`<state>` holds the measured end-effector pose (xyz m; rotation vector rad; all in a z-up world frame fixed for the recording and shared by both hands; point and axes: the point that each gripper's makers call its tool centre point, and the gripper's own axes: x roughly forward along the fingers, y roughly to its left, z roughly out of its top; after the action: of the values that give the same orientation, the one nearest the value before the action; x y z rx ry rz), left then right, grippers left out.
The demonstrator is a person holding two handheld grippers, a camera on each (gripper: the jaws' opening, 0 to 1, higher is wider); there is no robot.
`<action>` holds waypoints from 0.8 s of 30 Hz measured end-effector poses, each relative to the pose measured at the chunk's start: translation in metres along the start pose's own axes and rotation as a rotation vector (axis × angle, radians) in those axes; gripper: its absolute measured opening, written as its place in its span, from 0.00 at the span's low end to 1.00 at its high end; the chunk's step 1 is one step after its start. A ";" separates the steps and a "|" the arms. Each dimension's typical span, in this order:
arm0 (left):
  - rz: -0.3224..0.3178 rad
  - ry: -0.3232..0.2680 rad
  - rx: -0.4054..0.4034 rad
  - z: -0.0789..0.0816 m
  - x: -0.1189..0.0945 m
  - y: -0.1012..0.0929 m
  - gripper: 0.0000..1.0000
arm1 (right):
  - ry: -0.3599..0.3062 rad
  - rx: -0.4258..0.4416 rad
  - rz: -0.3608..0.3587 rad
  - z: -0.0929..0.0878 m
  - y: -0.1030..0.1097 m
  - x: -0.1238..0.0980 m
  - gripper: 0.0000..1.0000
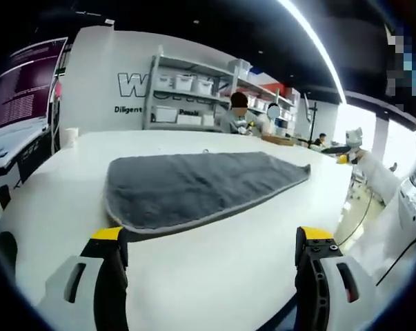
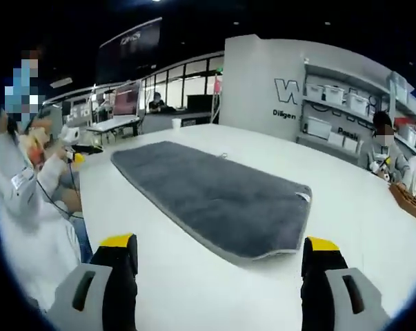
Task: Open the folded towel by lifting each exposed corner and separating the folded layers until the towel lies flat within the target outline without major curled edges
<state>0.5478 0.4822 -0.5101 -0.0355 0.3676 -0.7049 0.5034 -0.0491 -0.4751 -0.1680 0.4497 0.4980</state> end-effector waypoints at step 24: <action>-0.005 -0.004 -0.019 -0.005 -0.007 -0.005 1.00 | 0.119 0.113 0.101 -0.033 0.004 0.073 1.00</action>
<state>0.5383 0.4828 -0.5115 -0.0559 0.3703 -0.7059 0.5463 -0.0231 -0.5382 -0.0668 0.6031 0.5619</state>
